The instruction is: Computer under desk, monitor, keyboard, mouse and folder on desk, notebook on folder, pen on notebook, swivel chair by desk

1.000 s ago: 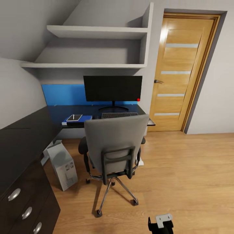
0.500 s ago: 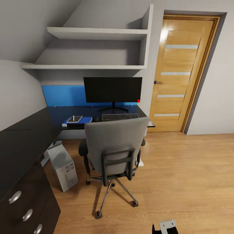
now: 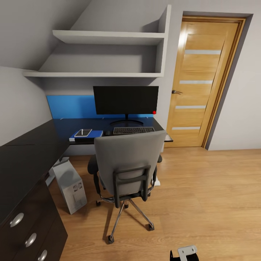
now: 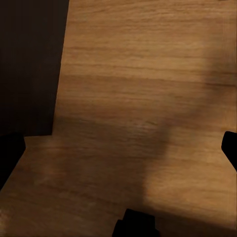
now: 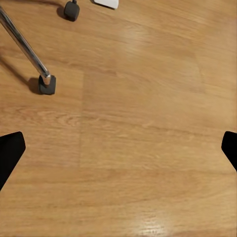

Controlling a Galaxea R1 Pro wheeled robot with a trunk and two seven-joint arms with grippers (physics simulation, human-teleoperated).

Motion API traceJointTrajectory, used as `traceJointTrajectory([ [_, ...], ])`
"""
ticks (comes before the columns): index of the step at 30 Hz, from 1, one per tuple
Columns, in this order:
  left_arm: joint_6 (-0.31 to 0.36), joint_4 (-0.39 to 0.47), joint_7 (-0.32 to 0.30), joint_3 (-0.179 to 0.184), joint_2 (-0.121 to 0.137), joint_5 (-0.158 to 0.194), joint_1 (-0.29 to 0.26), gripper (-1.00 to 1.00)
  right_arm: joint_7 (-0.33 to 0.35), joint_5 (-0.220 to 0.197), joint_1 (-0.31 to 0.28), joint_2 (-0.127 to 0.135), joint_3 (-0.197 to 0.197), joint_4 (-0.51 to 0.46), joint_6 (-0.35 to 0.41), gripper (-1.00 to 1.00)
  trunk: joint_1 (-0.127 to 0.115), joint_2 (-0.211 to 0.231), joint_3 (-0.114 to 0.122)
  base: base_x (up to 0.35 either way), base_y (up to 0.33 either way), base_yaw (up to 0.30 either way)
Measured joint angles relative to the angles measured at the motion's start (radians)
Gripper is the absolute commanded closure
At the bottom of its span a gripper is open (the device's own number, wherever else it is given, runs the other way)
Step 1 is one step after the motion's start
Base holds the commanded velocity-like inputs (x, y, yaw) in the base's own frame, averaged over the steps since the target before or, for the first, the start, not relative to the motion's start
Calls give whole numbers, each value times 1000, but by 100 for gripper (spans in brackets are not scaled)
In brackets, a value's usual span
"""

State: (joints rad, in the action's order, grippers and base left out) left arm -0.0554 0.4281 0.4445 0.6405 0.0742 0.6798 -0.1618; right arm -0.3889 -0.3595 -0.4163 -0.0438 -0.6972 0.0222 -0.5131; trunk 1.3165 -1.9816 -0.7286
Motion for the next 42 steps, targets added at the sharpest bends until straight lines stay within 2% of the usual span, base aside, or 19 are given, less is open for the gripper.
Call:
traceJointTrajectory([
  [19,0,-74,-2,1,-2,-2,0,-100,0,0,0,0,0,0,0,-100,0,0,0,0,0,0],
  [22,0,-139,-1,-1,-2,0,0,-100,0,0,0,0,0,0,0,-100,0,0,0,0,0,0],
  [24,1,-214,-1,-1,-2,1,0,-100,0,0,0,0,0,0,0,-100,0,0,0,0,0,0],
  [26,2,-299,0,-1,-13,1,0,-100,0,0,0,0,0,0,0,-100,0,0,0,0,0,0],
  [29,2,-361,0,-1,-29,0,-1,-100,0,0,0,0,0,0,0,-100,0,0,0,0,0,0],
  [36,-2,-389,0,1,-48,-4,-1,-100,0,0,0,0,0,0,0,-100,0,0,0,0,0,0],
  [42,-25,-385,0,4,-48,-11,-1,-100,0,0,0,0,0,0,0,-100,0,0,0,0,0,0],
])
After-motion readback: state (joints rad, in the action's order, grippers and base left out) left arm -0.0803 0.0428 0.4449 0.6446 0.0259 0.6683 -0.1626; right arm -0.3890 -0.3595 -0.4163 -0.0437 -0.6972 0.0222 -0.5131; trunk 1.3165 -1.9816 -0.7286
